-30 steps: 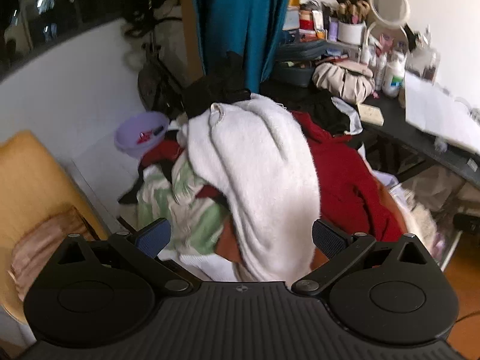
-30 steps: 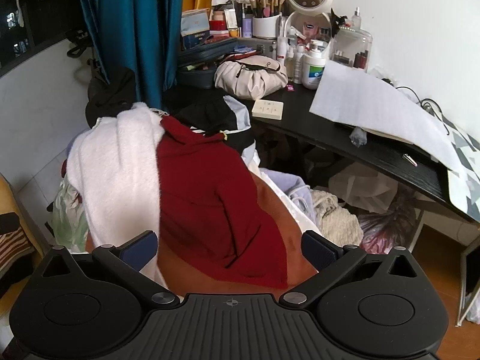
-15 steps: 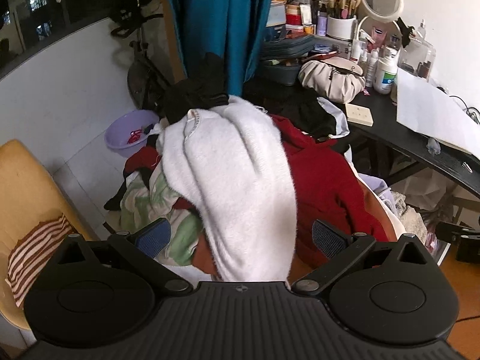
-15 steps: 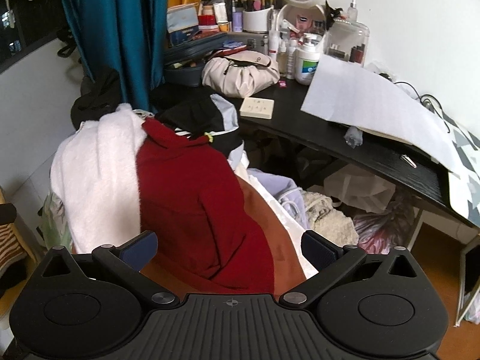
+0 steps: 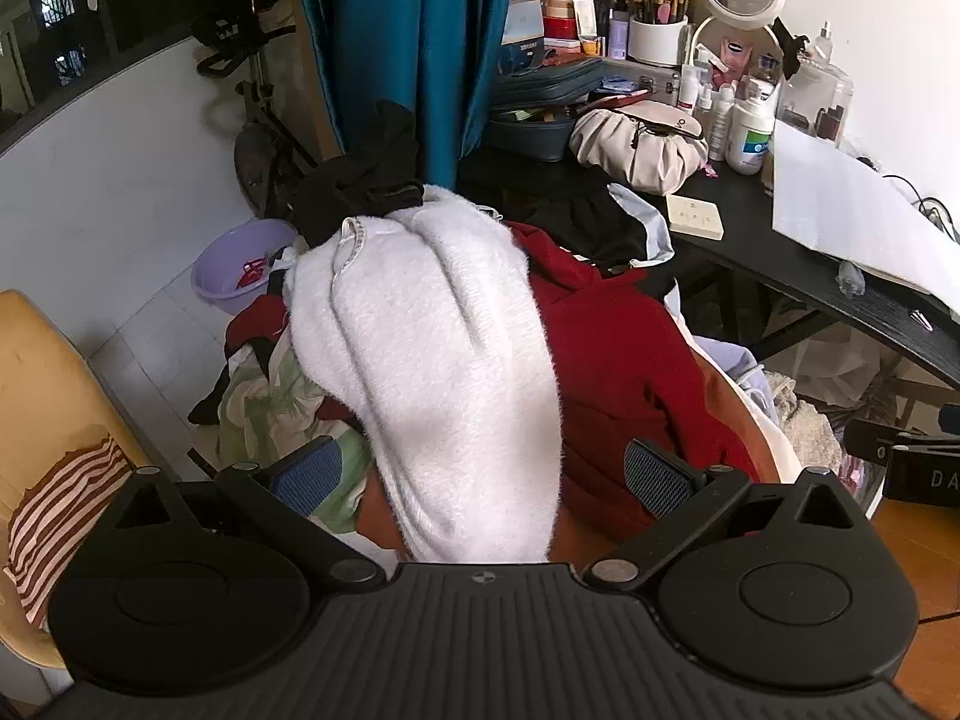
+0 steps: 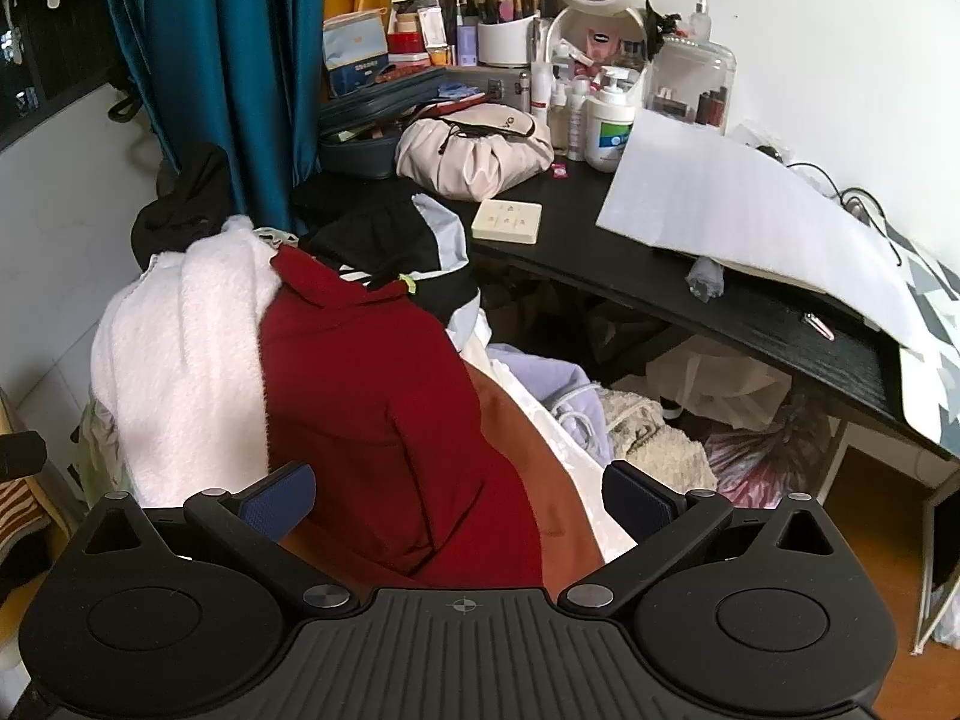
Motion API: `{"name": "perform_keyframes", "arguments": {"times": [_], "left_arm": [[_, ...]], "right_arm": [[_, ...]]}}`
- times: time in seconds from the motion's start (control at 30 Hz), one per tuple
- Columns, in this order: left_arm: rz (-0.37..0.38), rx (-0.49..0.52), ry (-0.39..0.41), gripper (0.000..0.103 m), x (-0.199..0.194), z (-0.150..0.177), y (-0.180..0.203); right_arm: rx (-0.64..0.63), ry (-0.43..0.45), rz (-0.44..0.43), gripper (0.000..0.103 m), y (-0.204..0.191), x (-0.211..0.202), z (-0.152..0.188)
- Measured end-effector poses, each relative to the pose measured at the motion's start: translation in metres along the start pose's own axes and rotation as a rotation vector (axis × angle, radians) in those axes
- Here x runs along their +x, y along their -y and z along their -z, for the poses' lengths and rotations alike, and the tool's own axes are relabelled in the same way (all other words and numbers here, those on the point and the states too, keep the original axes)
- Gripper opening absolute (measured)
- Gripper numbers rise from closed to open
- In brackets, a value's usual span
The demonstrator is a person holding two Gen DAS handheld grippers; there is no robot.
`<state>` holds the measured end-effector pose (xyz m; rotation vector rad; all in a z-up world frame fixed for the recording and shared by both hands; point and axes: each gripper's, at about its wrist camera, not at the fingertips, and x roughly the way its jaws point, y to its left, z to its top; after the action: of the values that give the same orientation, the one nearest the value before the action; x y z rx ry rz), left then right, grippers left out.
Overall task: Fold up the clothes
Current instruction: 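Move both tools toward the white towel and red sweater on the heap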
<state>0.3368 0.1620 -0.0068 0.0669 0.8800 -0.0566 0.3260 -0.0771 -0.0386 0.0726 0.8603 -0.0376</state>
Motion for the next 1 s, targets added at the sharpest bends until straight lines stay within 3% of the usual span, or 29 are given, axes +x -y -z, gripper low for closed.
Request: {"name": "perform_keyframes", "arguments": {"times": [1.0], "left_arm": [[-0.05, -0.063, -0.059, 0.103, 0.021, -0.001, 0.013]], "right_arm": [[-0.056, -0.018, -0.053, 0.102, 0.004, 0.019, -0.011]]}}
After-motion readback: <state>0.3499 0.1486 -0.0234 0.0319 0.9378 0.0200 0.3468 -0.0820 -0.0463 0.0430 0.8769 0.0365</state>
